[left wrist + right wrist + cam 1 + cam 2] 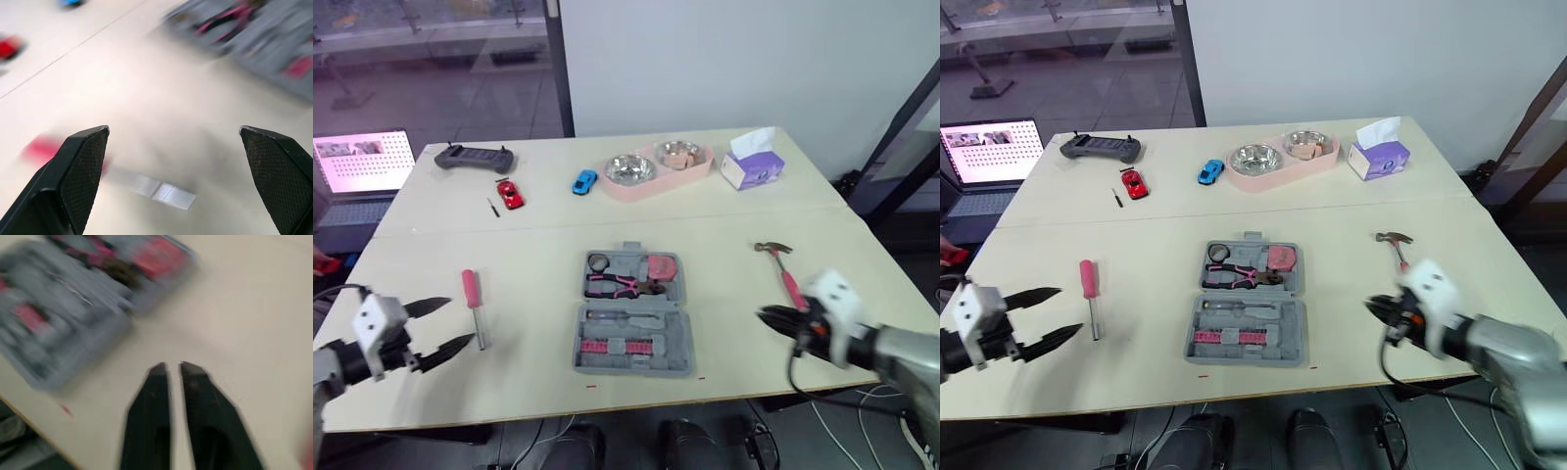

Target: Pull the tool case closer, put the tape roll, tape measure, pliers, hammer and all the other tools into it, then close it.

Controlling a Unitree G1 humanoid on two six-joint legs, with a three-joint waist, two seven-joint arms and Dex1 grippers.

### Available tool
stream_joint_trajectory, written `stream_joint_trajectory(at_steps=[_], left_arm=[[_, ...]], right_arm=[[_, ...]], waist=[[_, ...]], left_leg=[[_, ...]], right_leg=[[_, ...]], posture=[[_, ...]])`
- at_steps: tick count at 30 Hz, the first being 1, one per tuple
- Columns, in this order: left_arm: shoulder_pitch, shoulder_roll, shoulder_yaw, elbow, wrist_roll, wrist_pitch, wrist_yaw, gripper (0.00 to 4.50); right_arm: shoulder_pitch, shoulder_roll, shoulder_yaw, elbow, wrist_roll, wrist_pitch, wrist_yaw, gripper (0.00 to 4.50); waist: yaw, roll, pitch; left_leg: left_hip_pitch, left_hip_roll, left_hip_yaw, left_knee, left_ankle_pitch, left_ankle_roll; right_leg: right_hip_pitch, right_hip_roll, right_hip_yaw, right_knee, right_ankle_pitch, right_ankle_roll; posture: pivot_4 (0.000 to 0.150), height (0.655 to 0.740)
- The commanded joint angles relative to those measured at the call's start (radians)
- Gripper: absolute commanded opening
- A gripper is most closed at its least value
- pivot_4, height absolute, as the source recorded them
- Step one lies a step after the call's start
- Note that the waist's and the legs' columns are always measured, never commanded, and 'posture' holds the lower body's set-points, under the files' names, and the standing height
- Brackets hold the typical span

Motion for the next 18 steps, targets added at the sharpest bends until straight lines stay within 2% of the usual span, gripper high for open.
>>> stream_joint_trajectory(at_steps=[1,3,4,5,10,18], left_arm=[[0.061,0.044,0.073,0.129,0.021,-0.059,-0.033,4.5],[0.081,0.063,0.089,0.209,0.028,-0.089,-0.051,4.5],[0.084,0.072,0.093,0.249,0.032,-0.106,-0.057,4.5],[0.087,0.079,0.098,0.281,0.033,-0.117,-0.06,4.5],[0.069,0.095,0.109,0.363,0.037,-0.173,-0.059,4.5],[0.055,0.075,0.091,0.324,0.027,-0.167,-0.072,4.5]], right_arm=[[0.132,0.019,-0.175,0.071,0.012,-0.126,0.047,2.51],[0.171,0.027,-0.234,0.146,0.008,-0.193,0.043,3.47],[0.185,0.028,-0.251,0.177,0.006,-0.224,0.042,4.11],[0.198,0.027,-0.26,0.204,0.0,-0.253,0.041,4.44],[0.212,0.016,-0.245,0.281,-0.002,-0.339,0.036,4.44],[0.211,0.019,-0.213,0.29,0.013,-0.371,0.022,4.44]], waist=[[0.0,0.0,0.0],[-0.001,-0.001,0.0],[0.0,0.0,0.0],[0.0,0.0,0.0],[0.001,-0.001,0.0],[0.001,-0.001,0.0]], left_leg=[[0.0,0.0,0.0,0.0,0.0,0.0],[0.0,0.0,0.0,-0.001,0.0,0.0],[0.0,0.0,0.0,-0.001,0.0,0.0],[0.0,0.0,0.001,-0.001,0.0,0.0],[0.0,0.001,0.001,-0.001,-0.002,-0.003],[-0.001,0.001,0.002,-0.001,-0.001,-0.001]], right_leg=[[0.0,-0.001,0.0,0.0,-0.001,0.001],[0.0,-0.001,0.0,-0.001,-0.003,0.004],[0.0,-0.002,0.0,-0.001,-0.003,0.004],[0.0,-0.003,0.0,-0.001,-0.003,0.004],[0.0,-0.005,-0.001,-0.001,-0.003,0.004],[-0.001,-0.005,-0.001,-0.001,-0.001,0.0]], posture=[[0.15,0.74],[0.15,0.74],[0.15,0.74],[0.15,0.74],[0.15,0.74],[0.15,0.74]])
